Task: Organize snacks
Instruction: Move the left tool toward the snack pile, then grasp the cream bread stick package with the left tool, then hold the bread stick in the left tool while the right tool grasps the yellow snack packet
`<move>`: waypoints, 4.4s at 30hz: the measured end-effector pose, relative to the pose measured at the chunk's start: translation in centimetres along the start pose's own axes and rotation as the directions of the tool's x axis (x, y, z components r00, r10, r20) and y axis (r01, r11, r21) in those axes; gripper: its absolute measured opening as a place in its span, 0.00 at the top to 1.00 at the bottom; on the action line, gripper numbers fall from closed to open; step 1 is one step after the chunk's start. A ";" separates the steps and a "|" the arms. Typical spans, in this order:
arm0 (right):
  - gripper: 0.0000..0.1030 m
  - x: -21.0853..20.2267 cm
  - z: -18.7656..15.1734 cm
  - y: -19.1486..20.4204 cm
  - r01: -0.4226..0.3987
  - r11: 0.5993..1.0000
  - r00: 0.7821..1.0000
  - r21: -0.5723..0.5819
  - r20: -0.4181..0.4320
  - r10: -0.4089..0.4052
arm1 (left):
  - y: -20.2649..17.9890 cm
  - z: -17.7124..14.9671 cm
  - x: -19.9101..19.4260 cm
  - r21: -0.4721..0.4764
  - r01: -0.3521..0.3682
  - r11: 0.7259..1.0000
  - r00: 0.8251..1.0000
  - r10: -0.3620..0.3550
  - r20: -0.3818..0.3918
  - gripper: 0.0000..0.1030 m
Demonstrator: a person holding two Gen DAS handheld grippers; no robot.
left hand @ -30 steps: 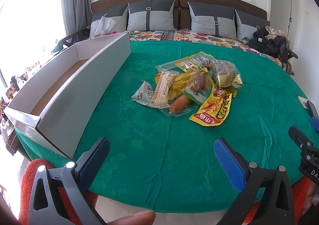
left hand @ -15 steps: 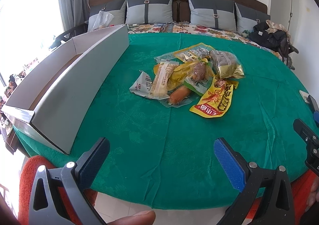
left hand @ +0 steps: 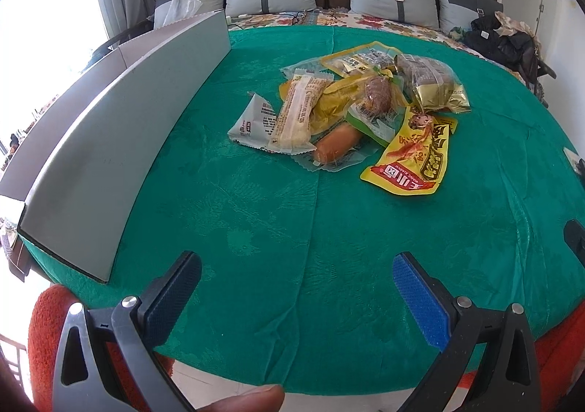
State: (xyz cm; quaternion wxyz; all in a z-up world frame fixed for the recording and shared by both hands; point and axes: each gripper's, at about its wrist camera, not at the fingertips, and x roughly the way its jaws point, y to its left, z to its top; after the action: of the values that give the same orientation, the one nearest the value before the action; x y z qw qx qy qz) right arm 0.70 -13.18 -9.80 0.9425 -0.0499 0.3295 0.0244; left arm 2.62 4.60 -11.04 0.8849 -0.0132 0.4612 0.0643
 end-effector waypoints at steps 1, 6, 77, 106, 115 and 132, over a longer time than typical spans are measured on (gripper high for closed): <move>0.08 0.1 -0.1 -0.1 -0.004 1.000 1.000 0.007 -0.008 0.004 | -0.1 0.3 0.5 0.003 0.000 1.000 1.000 0.000 -0.012 0.00; 0.08 1.9 -0.8 -1.0 -0.026 0.997 0.995 0.066 -0.096 0.032 | -0.2 1.2 3.0 -0.006 0.002 1.000 0.998 -0.002 -0.063 0.00; 0.06 5.5 -3.0 -1.4 -0.037 0.991 0.965 0.128 -0.252 0.068 | 3.3 9.6 3.5 0.106 0.197 0.975 0.978 -0.188 -0.089 0.87; 0.05 5.1 -3.5 -1.1 -0.022 0.990 0.976 0.138 -0.210 0.051 | 1.7 1.1 2.7 0.313 0.151 0.938 0.987 -0.125 -0.103 0.84; 0.05 5.1 -3.6 -1.0 -0.019 0.990 0.979 0.138 -0.200 0.046 | 4.7 1.8 1.1 0.146 0.217 0.965 0.976 -0.212 -0.053 0.84; 0.08 6.7 3.6 1.2 -0.212 0.926 0.928 0.313 -0.234 0.291 | 7.9 1.9 0.1 0.034 0.275 0.961 0.961 -0.276 0.034 0.84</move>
State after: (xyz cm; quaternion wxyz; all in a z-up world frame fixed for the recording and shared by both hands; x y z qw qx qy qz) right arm 8.04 -11.50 -11.24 0.8736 0.1253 0.4613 0.0918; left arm 3.25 12.58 -9.78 0.8940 -0.0633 0.4387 -0.0658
